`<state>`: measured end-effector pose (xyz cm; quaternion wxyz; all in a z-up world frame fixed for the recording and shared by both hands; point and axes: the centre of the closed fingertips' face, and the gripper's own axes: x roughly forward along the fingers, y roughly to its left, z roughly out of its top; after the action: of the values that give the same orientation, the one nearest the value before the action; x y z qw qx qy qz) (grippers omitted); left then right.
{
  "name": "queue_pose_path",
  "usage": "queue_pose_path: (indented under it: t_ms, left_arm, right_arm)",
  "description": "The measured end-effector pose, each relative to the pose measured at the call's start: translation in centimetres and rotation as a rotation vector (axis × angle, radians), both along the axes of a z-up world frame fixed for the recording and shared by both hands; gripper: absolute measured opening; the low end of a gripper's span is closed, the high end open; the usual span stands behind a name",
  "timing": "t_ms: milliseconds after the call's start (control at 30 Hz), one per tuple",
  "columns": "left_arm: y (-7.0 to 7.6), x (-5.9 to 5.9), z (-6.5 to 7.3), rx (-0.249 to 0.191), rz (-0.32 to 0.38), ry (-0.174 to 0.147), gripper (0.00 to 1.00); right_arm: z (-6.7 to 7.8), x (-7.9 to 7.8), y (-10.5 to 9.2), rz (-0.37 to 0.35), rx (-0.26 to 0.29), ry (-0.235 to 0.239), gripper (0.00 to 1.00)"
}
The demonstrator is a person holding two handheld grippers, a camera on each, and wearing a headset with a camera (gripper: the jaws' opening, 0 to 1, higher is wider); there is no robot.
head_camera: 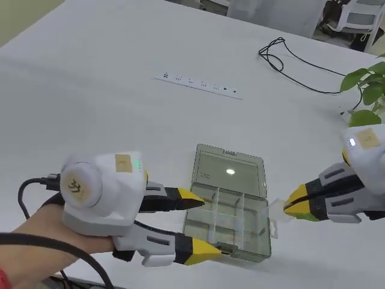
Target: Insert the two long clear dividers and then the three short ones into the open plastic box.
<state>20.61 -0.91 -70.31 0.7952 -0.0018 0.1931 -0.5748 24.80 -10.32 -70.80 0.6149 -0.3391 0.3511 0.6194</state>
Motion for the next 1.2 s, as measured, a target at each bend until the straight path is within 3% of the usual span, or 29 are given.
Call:
queue_pose_path:
  t_ms: [267,467,667,1200]
  left_arm:
    - [0.8,0.6,-1.0,0.023,0.022,0.003,0.64]
    - [1.2,0.7,-2.0,0.049,0.025,0.024,0.71]
    - [1.3,0.8,-2.1,0.039,0.034,0.024,0.78]
    - [1.3,0.8,-2.4,0.034,0.037,0.039,0.80]
  right_arm:
    - [-2.1,1.1,-0.2,0.002,-0.043,-0.001,0.03]
    - [-3.8,1.4,0.2,0.011,-0.063,0.008,0.03]
    - [-5.1,1.6,0.2,0.014,-0.082,0.012,0.03]
    - [-6.5,2.2,0.0,0.027,-0.108,0.013,0.03]
